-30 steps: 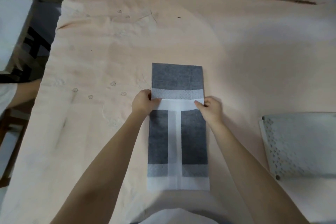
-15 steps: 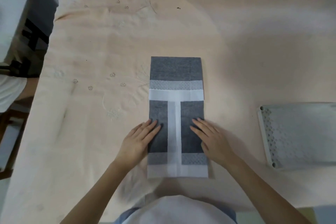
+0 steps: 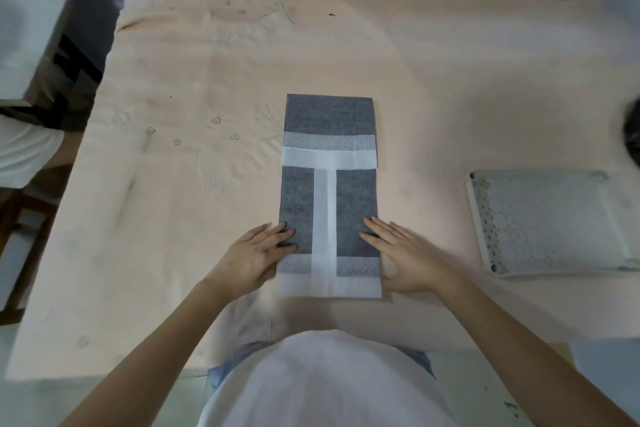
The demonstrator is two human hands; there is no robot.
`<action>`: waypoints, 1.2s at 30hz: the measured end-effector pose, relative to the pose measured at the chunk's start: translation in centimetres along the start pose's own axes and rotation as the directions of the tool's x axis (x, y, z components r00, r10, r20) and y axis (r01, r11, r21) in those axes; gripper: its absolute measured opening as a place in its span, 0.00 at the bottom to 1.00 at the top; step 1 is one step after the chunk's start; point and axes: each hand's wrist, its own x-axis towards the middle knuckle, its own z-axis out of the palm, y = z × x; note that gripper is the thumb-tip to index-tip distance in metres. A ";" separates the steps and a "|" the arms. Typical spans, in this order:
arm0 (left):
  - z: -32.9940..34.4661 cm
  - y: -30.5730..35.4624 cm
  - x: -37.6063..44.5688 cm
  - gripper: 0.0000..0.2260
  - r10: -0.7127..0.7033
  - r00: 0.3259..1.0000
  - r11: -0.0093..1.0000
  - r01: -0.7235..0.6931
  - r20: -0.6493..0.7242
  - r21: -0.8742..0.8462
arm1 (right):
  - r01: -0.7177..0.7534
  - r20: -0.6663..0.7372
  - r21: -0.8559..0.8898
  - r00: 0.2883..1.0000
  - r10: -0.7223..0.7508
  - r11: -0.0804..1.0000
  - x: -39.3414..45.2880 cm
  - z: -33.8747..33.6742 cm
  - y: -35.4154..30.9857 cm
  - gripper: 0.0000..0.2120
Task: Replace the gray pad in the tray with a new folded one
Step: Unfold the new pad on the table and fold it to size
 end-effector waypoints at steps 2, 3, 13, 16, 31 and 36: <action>0.3 0.4 -0.4 0.17 -0.011 1.000 1.000 0.011 -0.011 -0.009 | 0.012 0.008 0.010 1.000 -0.012 1.000 -0.1 0.0 -0.1 0.43; 0.5 0.6 -0.5 0.17 -0.023 0.999 1.000 0.023 -0.022 -0.016 | 0.017 0.004 0.017 1.000 -0.017 1.000 -0.2 0.0 0.0 0.43; 0.1 3.8 -1.2 0.19 -0.345 0.912 0.849 0.204 -0.220 -0.487 | 0.028 -0.263 0.170 0.965 0.018 0.985 -1.7 2.7 -0.4 0.33; -0.6 5.1 -1.0 0.17 -0.568 0.811 0.669 0.356 -0.140 -0.653 | 0.044 -0.393 0.214 0.918 0.045 0.976 -2.6 3.3 -1.7 0.30; -1.4 2.7 5.9 0.15 -0.895 0.438 0.233 0.611 0.078 -0.757 | -0.022 -0.241 0.947 0.612 0.753 0.321 5.9 0.9 -2.2 0.09; -0.7 1.8 7.5 0.15 -0.906 0.416 0.277 0.712 0.070 -0.645 | -0.083 -0.313 0.901 0.552 0.773 0.425 7.2 1.7 -1.4 0.09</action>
